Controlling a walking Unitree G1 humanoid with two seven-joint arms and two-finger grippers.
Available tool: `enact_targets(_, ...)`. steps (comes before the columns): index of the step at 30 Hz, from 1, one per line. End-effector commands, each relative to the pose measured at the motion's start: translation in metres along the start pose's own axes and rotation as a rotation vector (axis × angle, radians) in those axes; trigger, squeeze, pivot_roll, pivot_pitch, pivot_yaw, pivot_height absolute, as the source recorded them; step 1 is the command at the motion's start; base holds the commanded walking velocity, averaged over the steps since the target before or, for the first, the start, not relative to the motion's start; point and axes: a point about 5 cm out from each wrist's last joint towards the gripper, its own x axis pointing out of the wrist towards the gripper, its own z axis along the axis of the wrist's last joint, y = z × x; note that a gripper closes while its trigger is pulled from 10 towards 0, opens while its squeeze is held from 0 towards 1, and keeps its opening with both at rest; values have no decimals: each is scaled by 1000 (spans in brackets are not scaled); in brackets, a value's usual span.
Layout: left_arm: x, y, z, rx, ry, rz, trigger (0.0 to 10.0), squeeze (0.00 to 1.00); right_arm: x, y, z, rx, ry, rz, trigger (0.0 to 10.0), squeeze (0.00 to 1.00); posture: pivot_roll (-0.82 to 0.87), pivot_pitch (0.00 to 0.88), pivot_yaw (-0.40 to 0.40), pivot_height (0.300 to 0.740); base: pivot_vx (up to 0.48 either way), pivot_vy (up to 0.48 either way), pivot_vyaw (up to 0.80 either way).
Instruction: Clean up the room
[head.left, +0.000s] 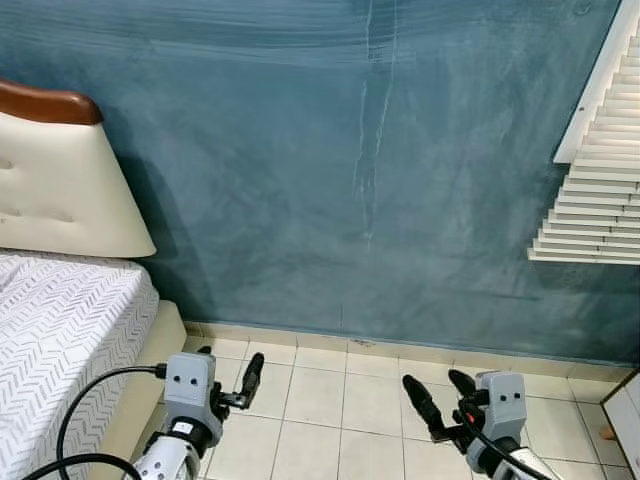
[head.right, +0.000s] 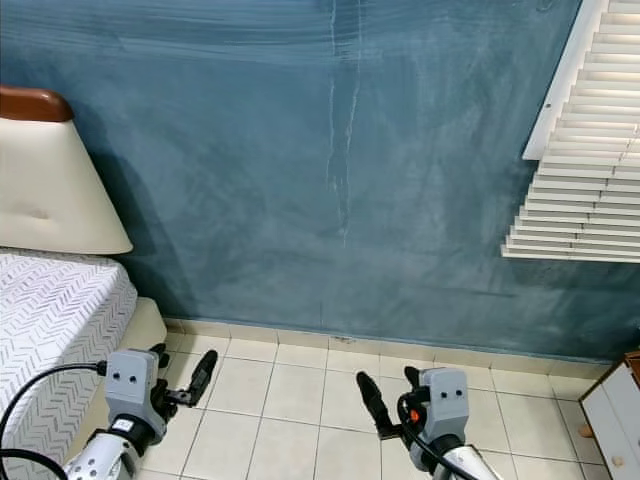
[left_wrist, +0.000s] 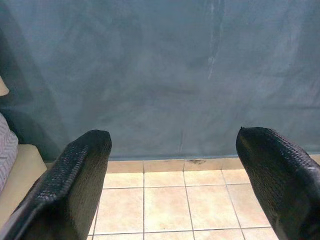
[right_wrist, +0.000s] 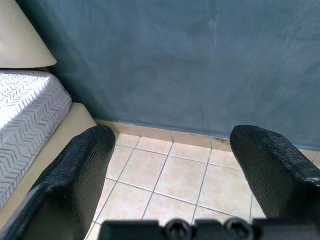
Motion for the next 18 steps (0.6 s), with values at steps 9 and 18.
enact_targets(9, 53, -2, 16, 65, -6, 89, 10000, 0, 60, -15, 20, -14, -57, -40, 10000, 0, 52, 0, -1, 740, 0, -133, 332)
enact_targets(18, 45, 12, 16, 148, 18, 225, 10000, 0, 54, -21, 15, -27, -27, -11, 10000, 0, 69, 0, -12, 740, 0, -160, 524)
